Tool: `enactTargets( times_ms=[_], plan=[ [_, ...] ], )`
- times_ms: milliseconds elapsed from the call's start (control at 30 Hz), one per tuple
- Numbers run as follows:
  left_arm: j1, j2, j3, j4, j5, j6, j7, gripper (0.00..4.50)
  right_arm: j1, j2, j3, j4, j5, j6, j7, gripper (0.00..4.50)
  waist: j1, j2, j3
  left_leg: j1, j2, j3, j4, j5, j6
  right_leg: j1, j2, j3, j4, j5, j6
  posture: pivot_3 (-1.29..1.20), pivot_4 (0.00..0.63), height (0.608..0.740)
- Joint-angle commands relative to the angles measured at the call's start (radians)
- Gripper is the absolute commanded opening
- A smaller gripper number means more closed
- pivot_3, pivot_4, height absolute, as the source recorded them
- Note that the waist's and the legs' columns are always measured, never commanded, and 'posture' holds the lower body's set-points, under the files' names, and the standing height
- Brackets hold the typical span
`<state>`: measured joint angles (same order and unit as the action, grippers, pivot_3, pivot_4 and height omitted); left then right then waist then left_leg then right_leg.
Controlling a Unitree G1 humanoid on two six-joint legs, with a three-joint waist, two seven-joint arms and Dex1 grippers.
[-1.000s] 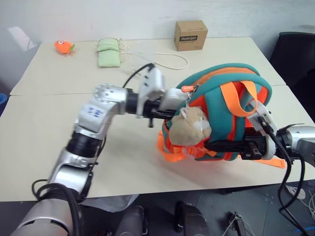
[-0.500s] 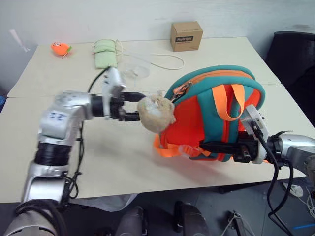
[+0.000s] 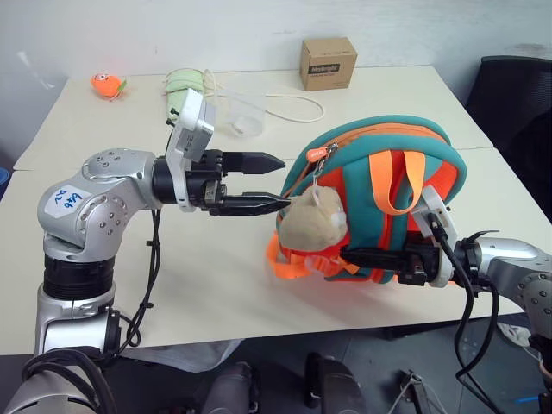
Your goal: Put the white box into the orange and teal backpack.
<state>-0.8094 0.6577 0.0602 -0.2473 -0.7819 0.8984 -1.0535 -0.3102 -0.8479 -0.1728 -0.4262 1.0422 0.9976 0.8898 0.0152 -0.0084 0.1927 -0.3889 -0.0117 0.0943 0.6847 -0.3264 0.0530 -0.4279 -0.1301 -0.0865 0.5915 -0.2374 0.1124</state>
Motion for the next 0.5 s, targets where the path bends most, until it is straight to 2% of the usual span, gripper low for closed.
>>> enactTargets(
  times_ms=[33,167,300,433,500],
  plan=[
    [-0.004,0.047,0.028,-0.073,-0.091,0.047,-0.050,3.60,-0.006,0.001,-0.024,-0.021,0.014,-0.016,0.001,0.03,0.000,0.000,0.000,0.000,0.000,0.000,0.000,0.000,0.000,0.000,0.000,0.000,0.000,0.000,0.000,0.00,0.150,0.740],
    [0.010,0.094,0.015,-0.094,-0.135,0.073,-0.090,3.60,0.000,0.003,-0.023,-0.027,0.012,-0.018,-0.004,0.03,0.001,0.000,0.000,0.000,0.000,0.000,0.000,0.000,0.000,0.000,0.000,0.000,0.000,0.000,0.000,0.00,0.150,0.740],
    [0.018,0.070,-0.055,-0.091,-0.063,0.021,-0.062,3.60,-0.004,0.006,-0.024,-0.025,0.024,-0.013,-0.006,0.03,0.006,0.000,0.000,0.000,0.000,0.000,0.000,0.000,0.000,0.000,0.000,0.000,0.000,0.000,0.000,0.00,0.150,0.740],
    [-0.002,-0.065,-0.118,-0.036,0.046,-0.030,0.109,3.60,0.002,0.000,-0.020,-0.046,0.036,-0.029,0.044,0.03,0.012,0.000,0.000,0.000,-0.002,-0.001,0.000,0.001,0.002,0.001,0.000,-0.001,0.000,0.000,0.000,0.00,0.150,0.740],
    [0.018,-0.074,-0.137,-0.066,0.030,-0.013,0.090,3.60,0.002,0.005,-0.019,-0.043,0.038,-0.028,0.035,0.03,0.010,0.000,0.000,0.000,-0.003,-0.001,0.000,0.001,0.002,0.001,0.000,0.000,0.000,0.000,0.001,0.00,0.150,0.740]
  ],
)
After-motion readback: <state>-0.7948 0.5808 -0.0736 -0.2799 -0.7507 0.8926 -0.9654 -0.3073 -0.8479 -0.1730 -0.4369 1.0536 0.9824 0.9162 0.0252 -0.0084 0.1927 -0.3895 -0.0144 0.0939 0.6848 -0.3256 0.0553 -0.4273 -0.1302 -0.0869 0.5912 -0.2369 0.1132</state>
